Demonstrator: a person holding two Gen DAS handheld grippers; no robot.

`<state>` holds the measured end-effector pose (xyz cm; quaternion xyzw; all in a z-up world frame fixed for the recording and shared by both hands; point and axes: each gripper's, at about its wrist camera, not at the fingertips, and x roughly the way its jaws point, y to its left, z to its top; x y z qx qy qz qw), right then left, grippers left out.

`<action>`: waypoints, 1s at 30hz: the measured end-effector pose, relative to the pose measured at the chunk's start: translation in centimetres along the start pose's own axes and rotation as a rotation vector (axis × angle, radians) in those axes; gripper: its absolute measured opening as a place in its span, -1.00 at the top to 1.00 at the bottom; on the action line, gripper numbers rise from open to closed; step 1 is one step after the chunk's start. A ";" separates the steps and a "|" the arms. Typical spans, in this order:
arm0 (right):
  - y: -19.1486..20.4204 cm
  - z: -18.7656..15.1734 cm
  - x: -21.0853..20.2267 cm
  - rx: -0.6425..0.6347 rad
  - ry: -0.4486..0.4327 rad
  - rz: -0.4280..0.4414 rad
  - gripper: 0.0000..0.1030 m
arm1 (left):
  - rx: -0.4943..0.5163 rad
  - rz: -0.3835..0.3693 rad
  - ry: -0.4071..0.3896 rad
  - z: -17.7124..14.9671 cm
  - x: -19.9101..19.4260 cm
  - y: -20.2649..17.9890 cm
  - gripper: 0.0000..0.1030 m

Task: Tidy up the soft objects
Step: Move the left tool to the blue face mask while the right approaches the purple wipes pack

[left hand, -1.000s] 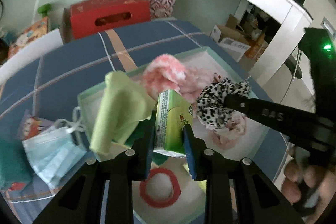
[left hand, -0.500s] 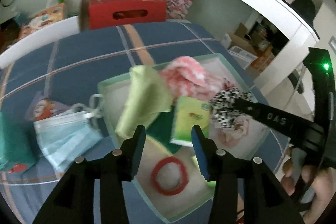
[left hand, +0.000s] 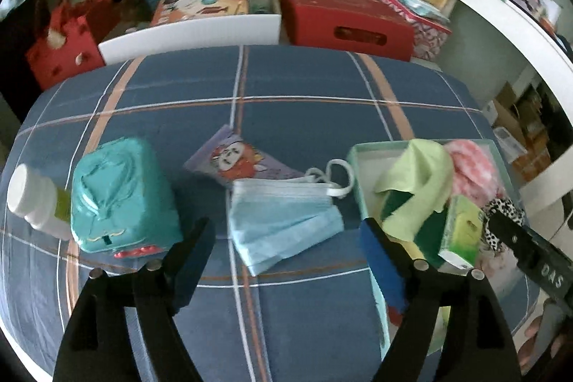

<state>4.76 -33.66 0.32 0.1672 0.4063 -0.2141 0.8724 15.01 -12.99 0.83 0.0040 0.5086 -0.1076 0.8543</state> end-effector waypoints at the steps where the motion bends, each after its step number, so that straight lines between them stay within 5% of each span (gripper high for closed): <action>1: 0.6 -0.1 0.0 -0.013 -0.002 0.007 -0.72 | -0.008 0.007 0.001 0.0 0.1 0.3 -0.62; 6: 2.7 -0.4 0.1 -0.066 -0.008 0.026 -0.98 | -0.034 0.035 0.012 -0.4 0.5 1.2 -0.69; 30: 9.4 0.3 1.0 -0.133 -0.046 0.217 -1.00 | -0.076 -0.008 0.072 -1.2 4.5 2.4 -0.82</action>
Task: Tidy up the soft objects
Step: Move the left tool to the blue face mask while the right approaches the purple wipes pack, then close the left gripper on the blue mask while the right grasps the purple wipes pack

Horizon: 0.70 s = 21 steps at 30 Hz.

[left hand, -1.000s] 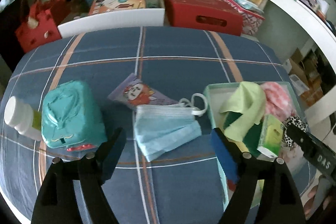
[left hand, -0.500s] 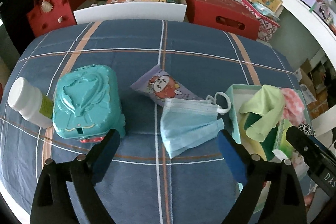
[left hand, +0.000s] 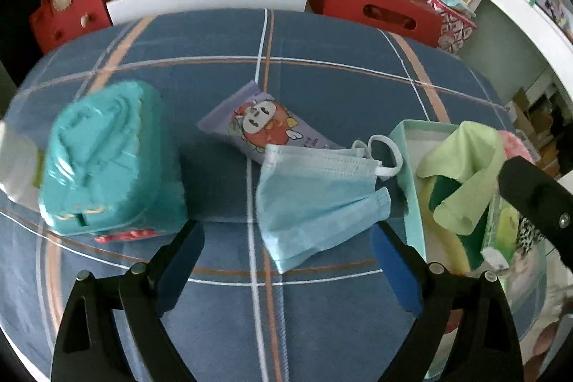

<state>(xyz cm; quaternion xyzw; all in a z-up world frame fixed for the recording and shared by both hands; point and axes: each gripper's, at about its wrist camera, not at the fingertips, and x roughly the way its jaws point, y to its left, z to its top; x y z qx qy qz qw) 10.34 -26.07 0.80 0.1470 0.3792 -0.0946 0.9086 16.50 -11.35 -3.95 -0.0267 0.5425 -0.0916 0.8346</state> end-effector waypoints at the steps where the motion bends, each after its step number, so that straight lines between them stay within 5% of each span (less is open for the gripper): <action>1: 0.2 0.0 0.3 -0.006 0.003 0.006 -1.00 | -0.003 -0.004 0.002 0.0 0.2 0.0 -0.82; 10: 0.9 -0.2 1.4 -0.037 0.022 0.002 -1.00 | -0.067 -0.029 0.053 -0.1 2.2 1.3 -0.06; 12: 0.8 -0.2 1.5 -0.037 0.024 0.003 -1.00 | -0.075 -0.043 0.049 -0.2 2.0 1.5 0.32; 15: 0.9 -0.1 1.6 -0.039 0.022 -0.003 -1.00 | -0.081 -0.056 0.049 -0.4 1.9 1.7 0.60; 21: 1.3 0.1 1.6 -0.047 0.007 -0.004 -1.00 | -0.077 -0.091 0.030 -0.6 0.7 2.0 0.80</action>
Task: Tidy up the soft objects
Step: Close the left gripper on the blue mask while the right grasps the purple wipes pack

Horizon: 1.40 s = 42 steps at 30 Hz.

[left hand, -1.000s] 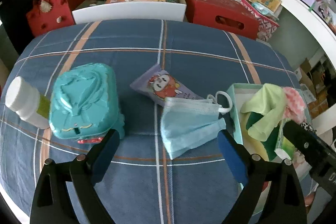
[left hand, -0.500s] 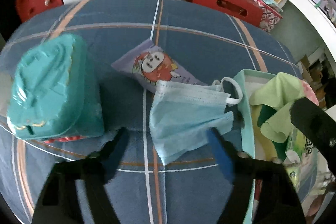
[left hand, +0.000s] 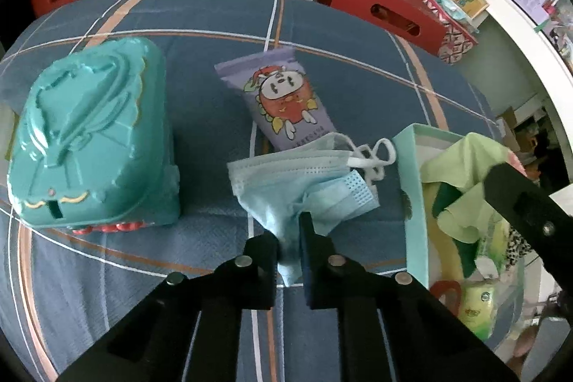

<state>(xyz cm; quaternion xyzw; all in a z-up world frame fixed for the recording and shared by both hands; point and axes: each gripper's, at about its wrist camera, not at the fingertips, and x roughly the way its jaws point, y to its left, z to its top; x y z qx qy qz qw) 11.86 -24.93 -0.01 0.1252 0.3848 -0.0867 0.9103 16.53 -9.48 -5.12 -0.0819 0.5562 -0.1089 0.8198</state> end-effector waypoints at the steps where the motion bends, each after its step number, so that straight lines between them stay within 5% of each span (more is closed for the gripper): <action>1: 0.1 0.1 0.0 -0.001 -0.005 0.000 -1.00 | 0.000 -0.002 -0.006 -0.1 -0.3 0.0 0.81; 12: 1.1 1.0 -1.6 -0.009 -0.117 0.028 -1.00 | 0.003 -0.032 -0.167 0.7 -6.7 0.7 0.82; 25: 6.5 0.4 1.6 -0.176 -0.057 0.049 -0.99 | -0.129 0.037 -0.330 1.6 -12.5 6.6 0.82; 42: 9.7 -0.4 9.8 -0.258 0.105 -0.033 -0.65 | -0.260 0.040 -0.329 1.9 -12.7 11.1 0.82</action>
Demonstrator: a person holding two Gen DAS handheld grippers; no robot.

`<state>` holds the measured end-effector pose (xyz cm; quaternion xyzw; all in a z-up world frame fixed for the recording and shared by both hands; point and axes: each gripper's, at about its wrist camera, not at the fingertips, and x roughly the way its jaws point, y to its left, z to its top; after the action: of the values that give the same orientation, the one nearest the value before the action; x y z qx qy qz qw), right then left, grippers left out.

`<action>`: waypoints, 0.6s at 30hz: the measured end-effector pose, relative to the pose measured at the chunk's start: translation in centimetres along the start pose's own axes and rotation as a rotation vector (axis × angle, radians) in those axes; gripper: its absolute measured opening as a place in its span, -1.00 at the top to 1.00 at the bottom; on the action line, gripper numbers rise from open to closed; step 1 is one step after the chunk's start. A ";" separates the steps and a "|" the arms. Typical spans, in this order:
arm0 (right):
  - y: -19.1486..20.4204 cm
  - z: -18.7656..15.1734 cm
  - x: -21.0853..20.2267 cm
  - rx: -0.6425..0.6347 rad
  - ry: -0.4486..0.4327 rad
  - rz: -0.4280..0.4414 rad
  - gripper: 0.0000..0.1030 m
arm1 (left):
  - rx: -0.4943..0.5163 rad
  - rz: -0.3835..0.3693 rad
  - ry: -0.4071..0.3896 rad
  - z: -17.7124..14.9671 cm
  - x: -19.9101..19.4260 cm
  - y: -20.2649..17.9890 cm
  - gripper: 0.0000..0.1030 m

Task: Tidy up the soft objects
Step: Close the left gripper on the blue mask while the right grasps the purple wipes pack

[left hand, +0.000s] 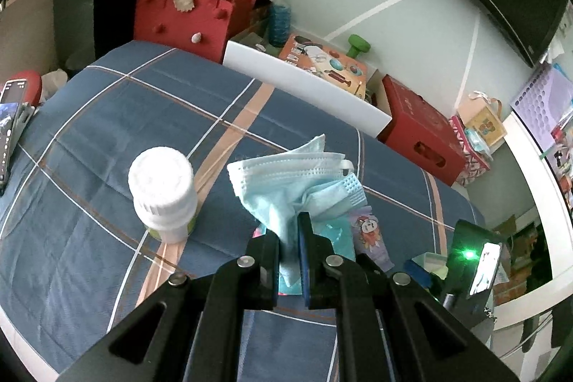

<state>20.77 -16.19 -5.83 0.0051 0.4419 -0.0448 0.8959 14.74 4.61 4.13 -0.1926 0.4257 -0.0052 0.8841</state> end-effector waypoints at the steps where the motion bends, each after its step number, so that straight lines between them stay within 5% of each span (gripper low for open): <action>1: 0.0 0.0 0.2 -0.005 0.003 -0.009 -0.63 | -0.001 -0.001 0.002 0.1 0.0 0.1 0.82; 6: 0.0 -0.2 1.4 -0.006 0.038 0.003 -0.29 | 0.001 0.002 0.010 0.0 0.2 0.1 0.82; 18: -0.3 -0.8 0.0 0.009 0.011 0.049 -0.16 | 0.020 0.002 0.002 0.0 0.3 -0.5 0.82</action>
<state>20.16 -16.48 -6.33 0.0204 0.4466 -0.0250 0.8942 14.97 4.05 4.09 -0.1836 0.4268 -0.0088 0.8855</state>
